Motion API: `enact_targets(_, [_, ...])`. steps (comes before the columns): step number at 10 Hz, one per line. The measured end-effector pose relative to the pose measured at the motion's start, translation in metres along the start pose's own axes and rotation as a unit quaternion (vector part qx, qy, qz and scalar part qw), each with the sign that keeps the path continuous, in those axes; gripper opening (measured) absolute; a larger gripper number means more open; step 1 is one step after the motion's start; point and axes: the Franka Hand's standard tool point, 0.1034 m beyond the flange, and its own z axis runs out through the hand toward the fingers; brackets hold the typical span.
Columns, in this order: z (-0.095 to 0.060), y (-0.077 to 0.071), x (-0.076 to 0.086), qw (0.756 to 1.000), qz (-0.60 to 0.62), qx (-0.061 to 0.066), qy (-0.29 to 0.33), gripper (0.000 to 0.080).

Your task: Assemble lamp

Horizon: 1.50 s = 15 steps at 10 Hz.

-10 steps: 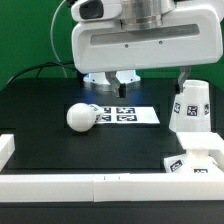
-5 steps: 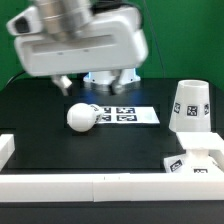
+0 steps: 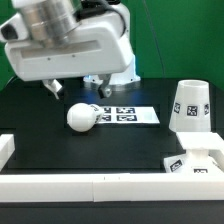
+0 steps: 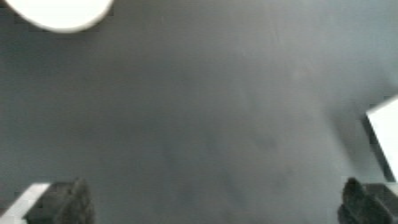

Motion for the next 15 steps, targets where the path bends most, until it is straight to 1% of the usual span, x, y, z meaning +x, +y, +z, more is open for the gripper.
enact_targets(1, [0.003, 0.016, -0.001, 1.000, 0.014, 0.001, -0.015, 0.0698])
enact_targets(2, [0.006, 0.025, -0.014, 0.998, 0.027, 0.007, -0.056, 0.0698])
enact_targets(3, [0.010, 0.036, -0.020, 0.993, 0.051, 0.011, -0.109, 0.0698])
enact_targets(4, [0.015, 0.034, -0.016, 0.991, 0.058, 0.008, -0.118, 0.0698])
enact_targets(5, [0.015, 0.032, -0.020, 0.988, 0.053, 0.008, -0.141, 0.0698])
enact_targets(6, [0.016, 0.034, -0.027, 0.981, 0.056, 0.011, -0.184, 0.0698])
enact_targets(7, [0.018, 0.037, -0.026, 0.974, 0.058, 0.012, -0.220, 0.0698])
enact_targets(8, [0.021, 0.038, -0.022, 0.971, 0.059, 0.010, -0.231, 0.0698])
enact_targets(10, [0.033, 0.048, -0.033, 0.958, 0.083, 0.009, -0.275, 0.0698])
enact_targets(11, [0.033, 0.047, -0.029, 0.960, 0.080, 0.008, -0.269, 0.0698])
enact_targets(12, [0.033, 0.047, -0.029, 0.960, 0.079, 0.007, -0.269, 0.0698])
enact_targets(13, [0.036, 0.048, -0.031, 0.959, 0.080, 0.007, -0.271, 0.0698])
enact_targets(15, [0.058, 0.057, -0.043, 0.956, 0.089, 0.004, -0.279, 0.0698])
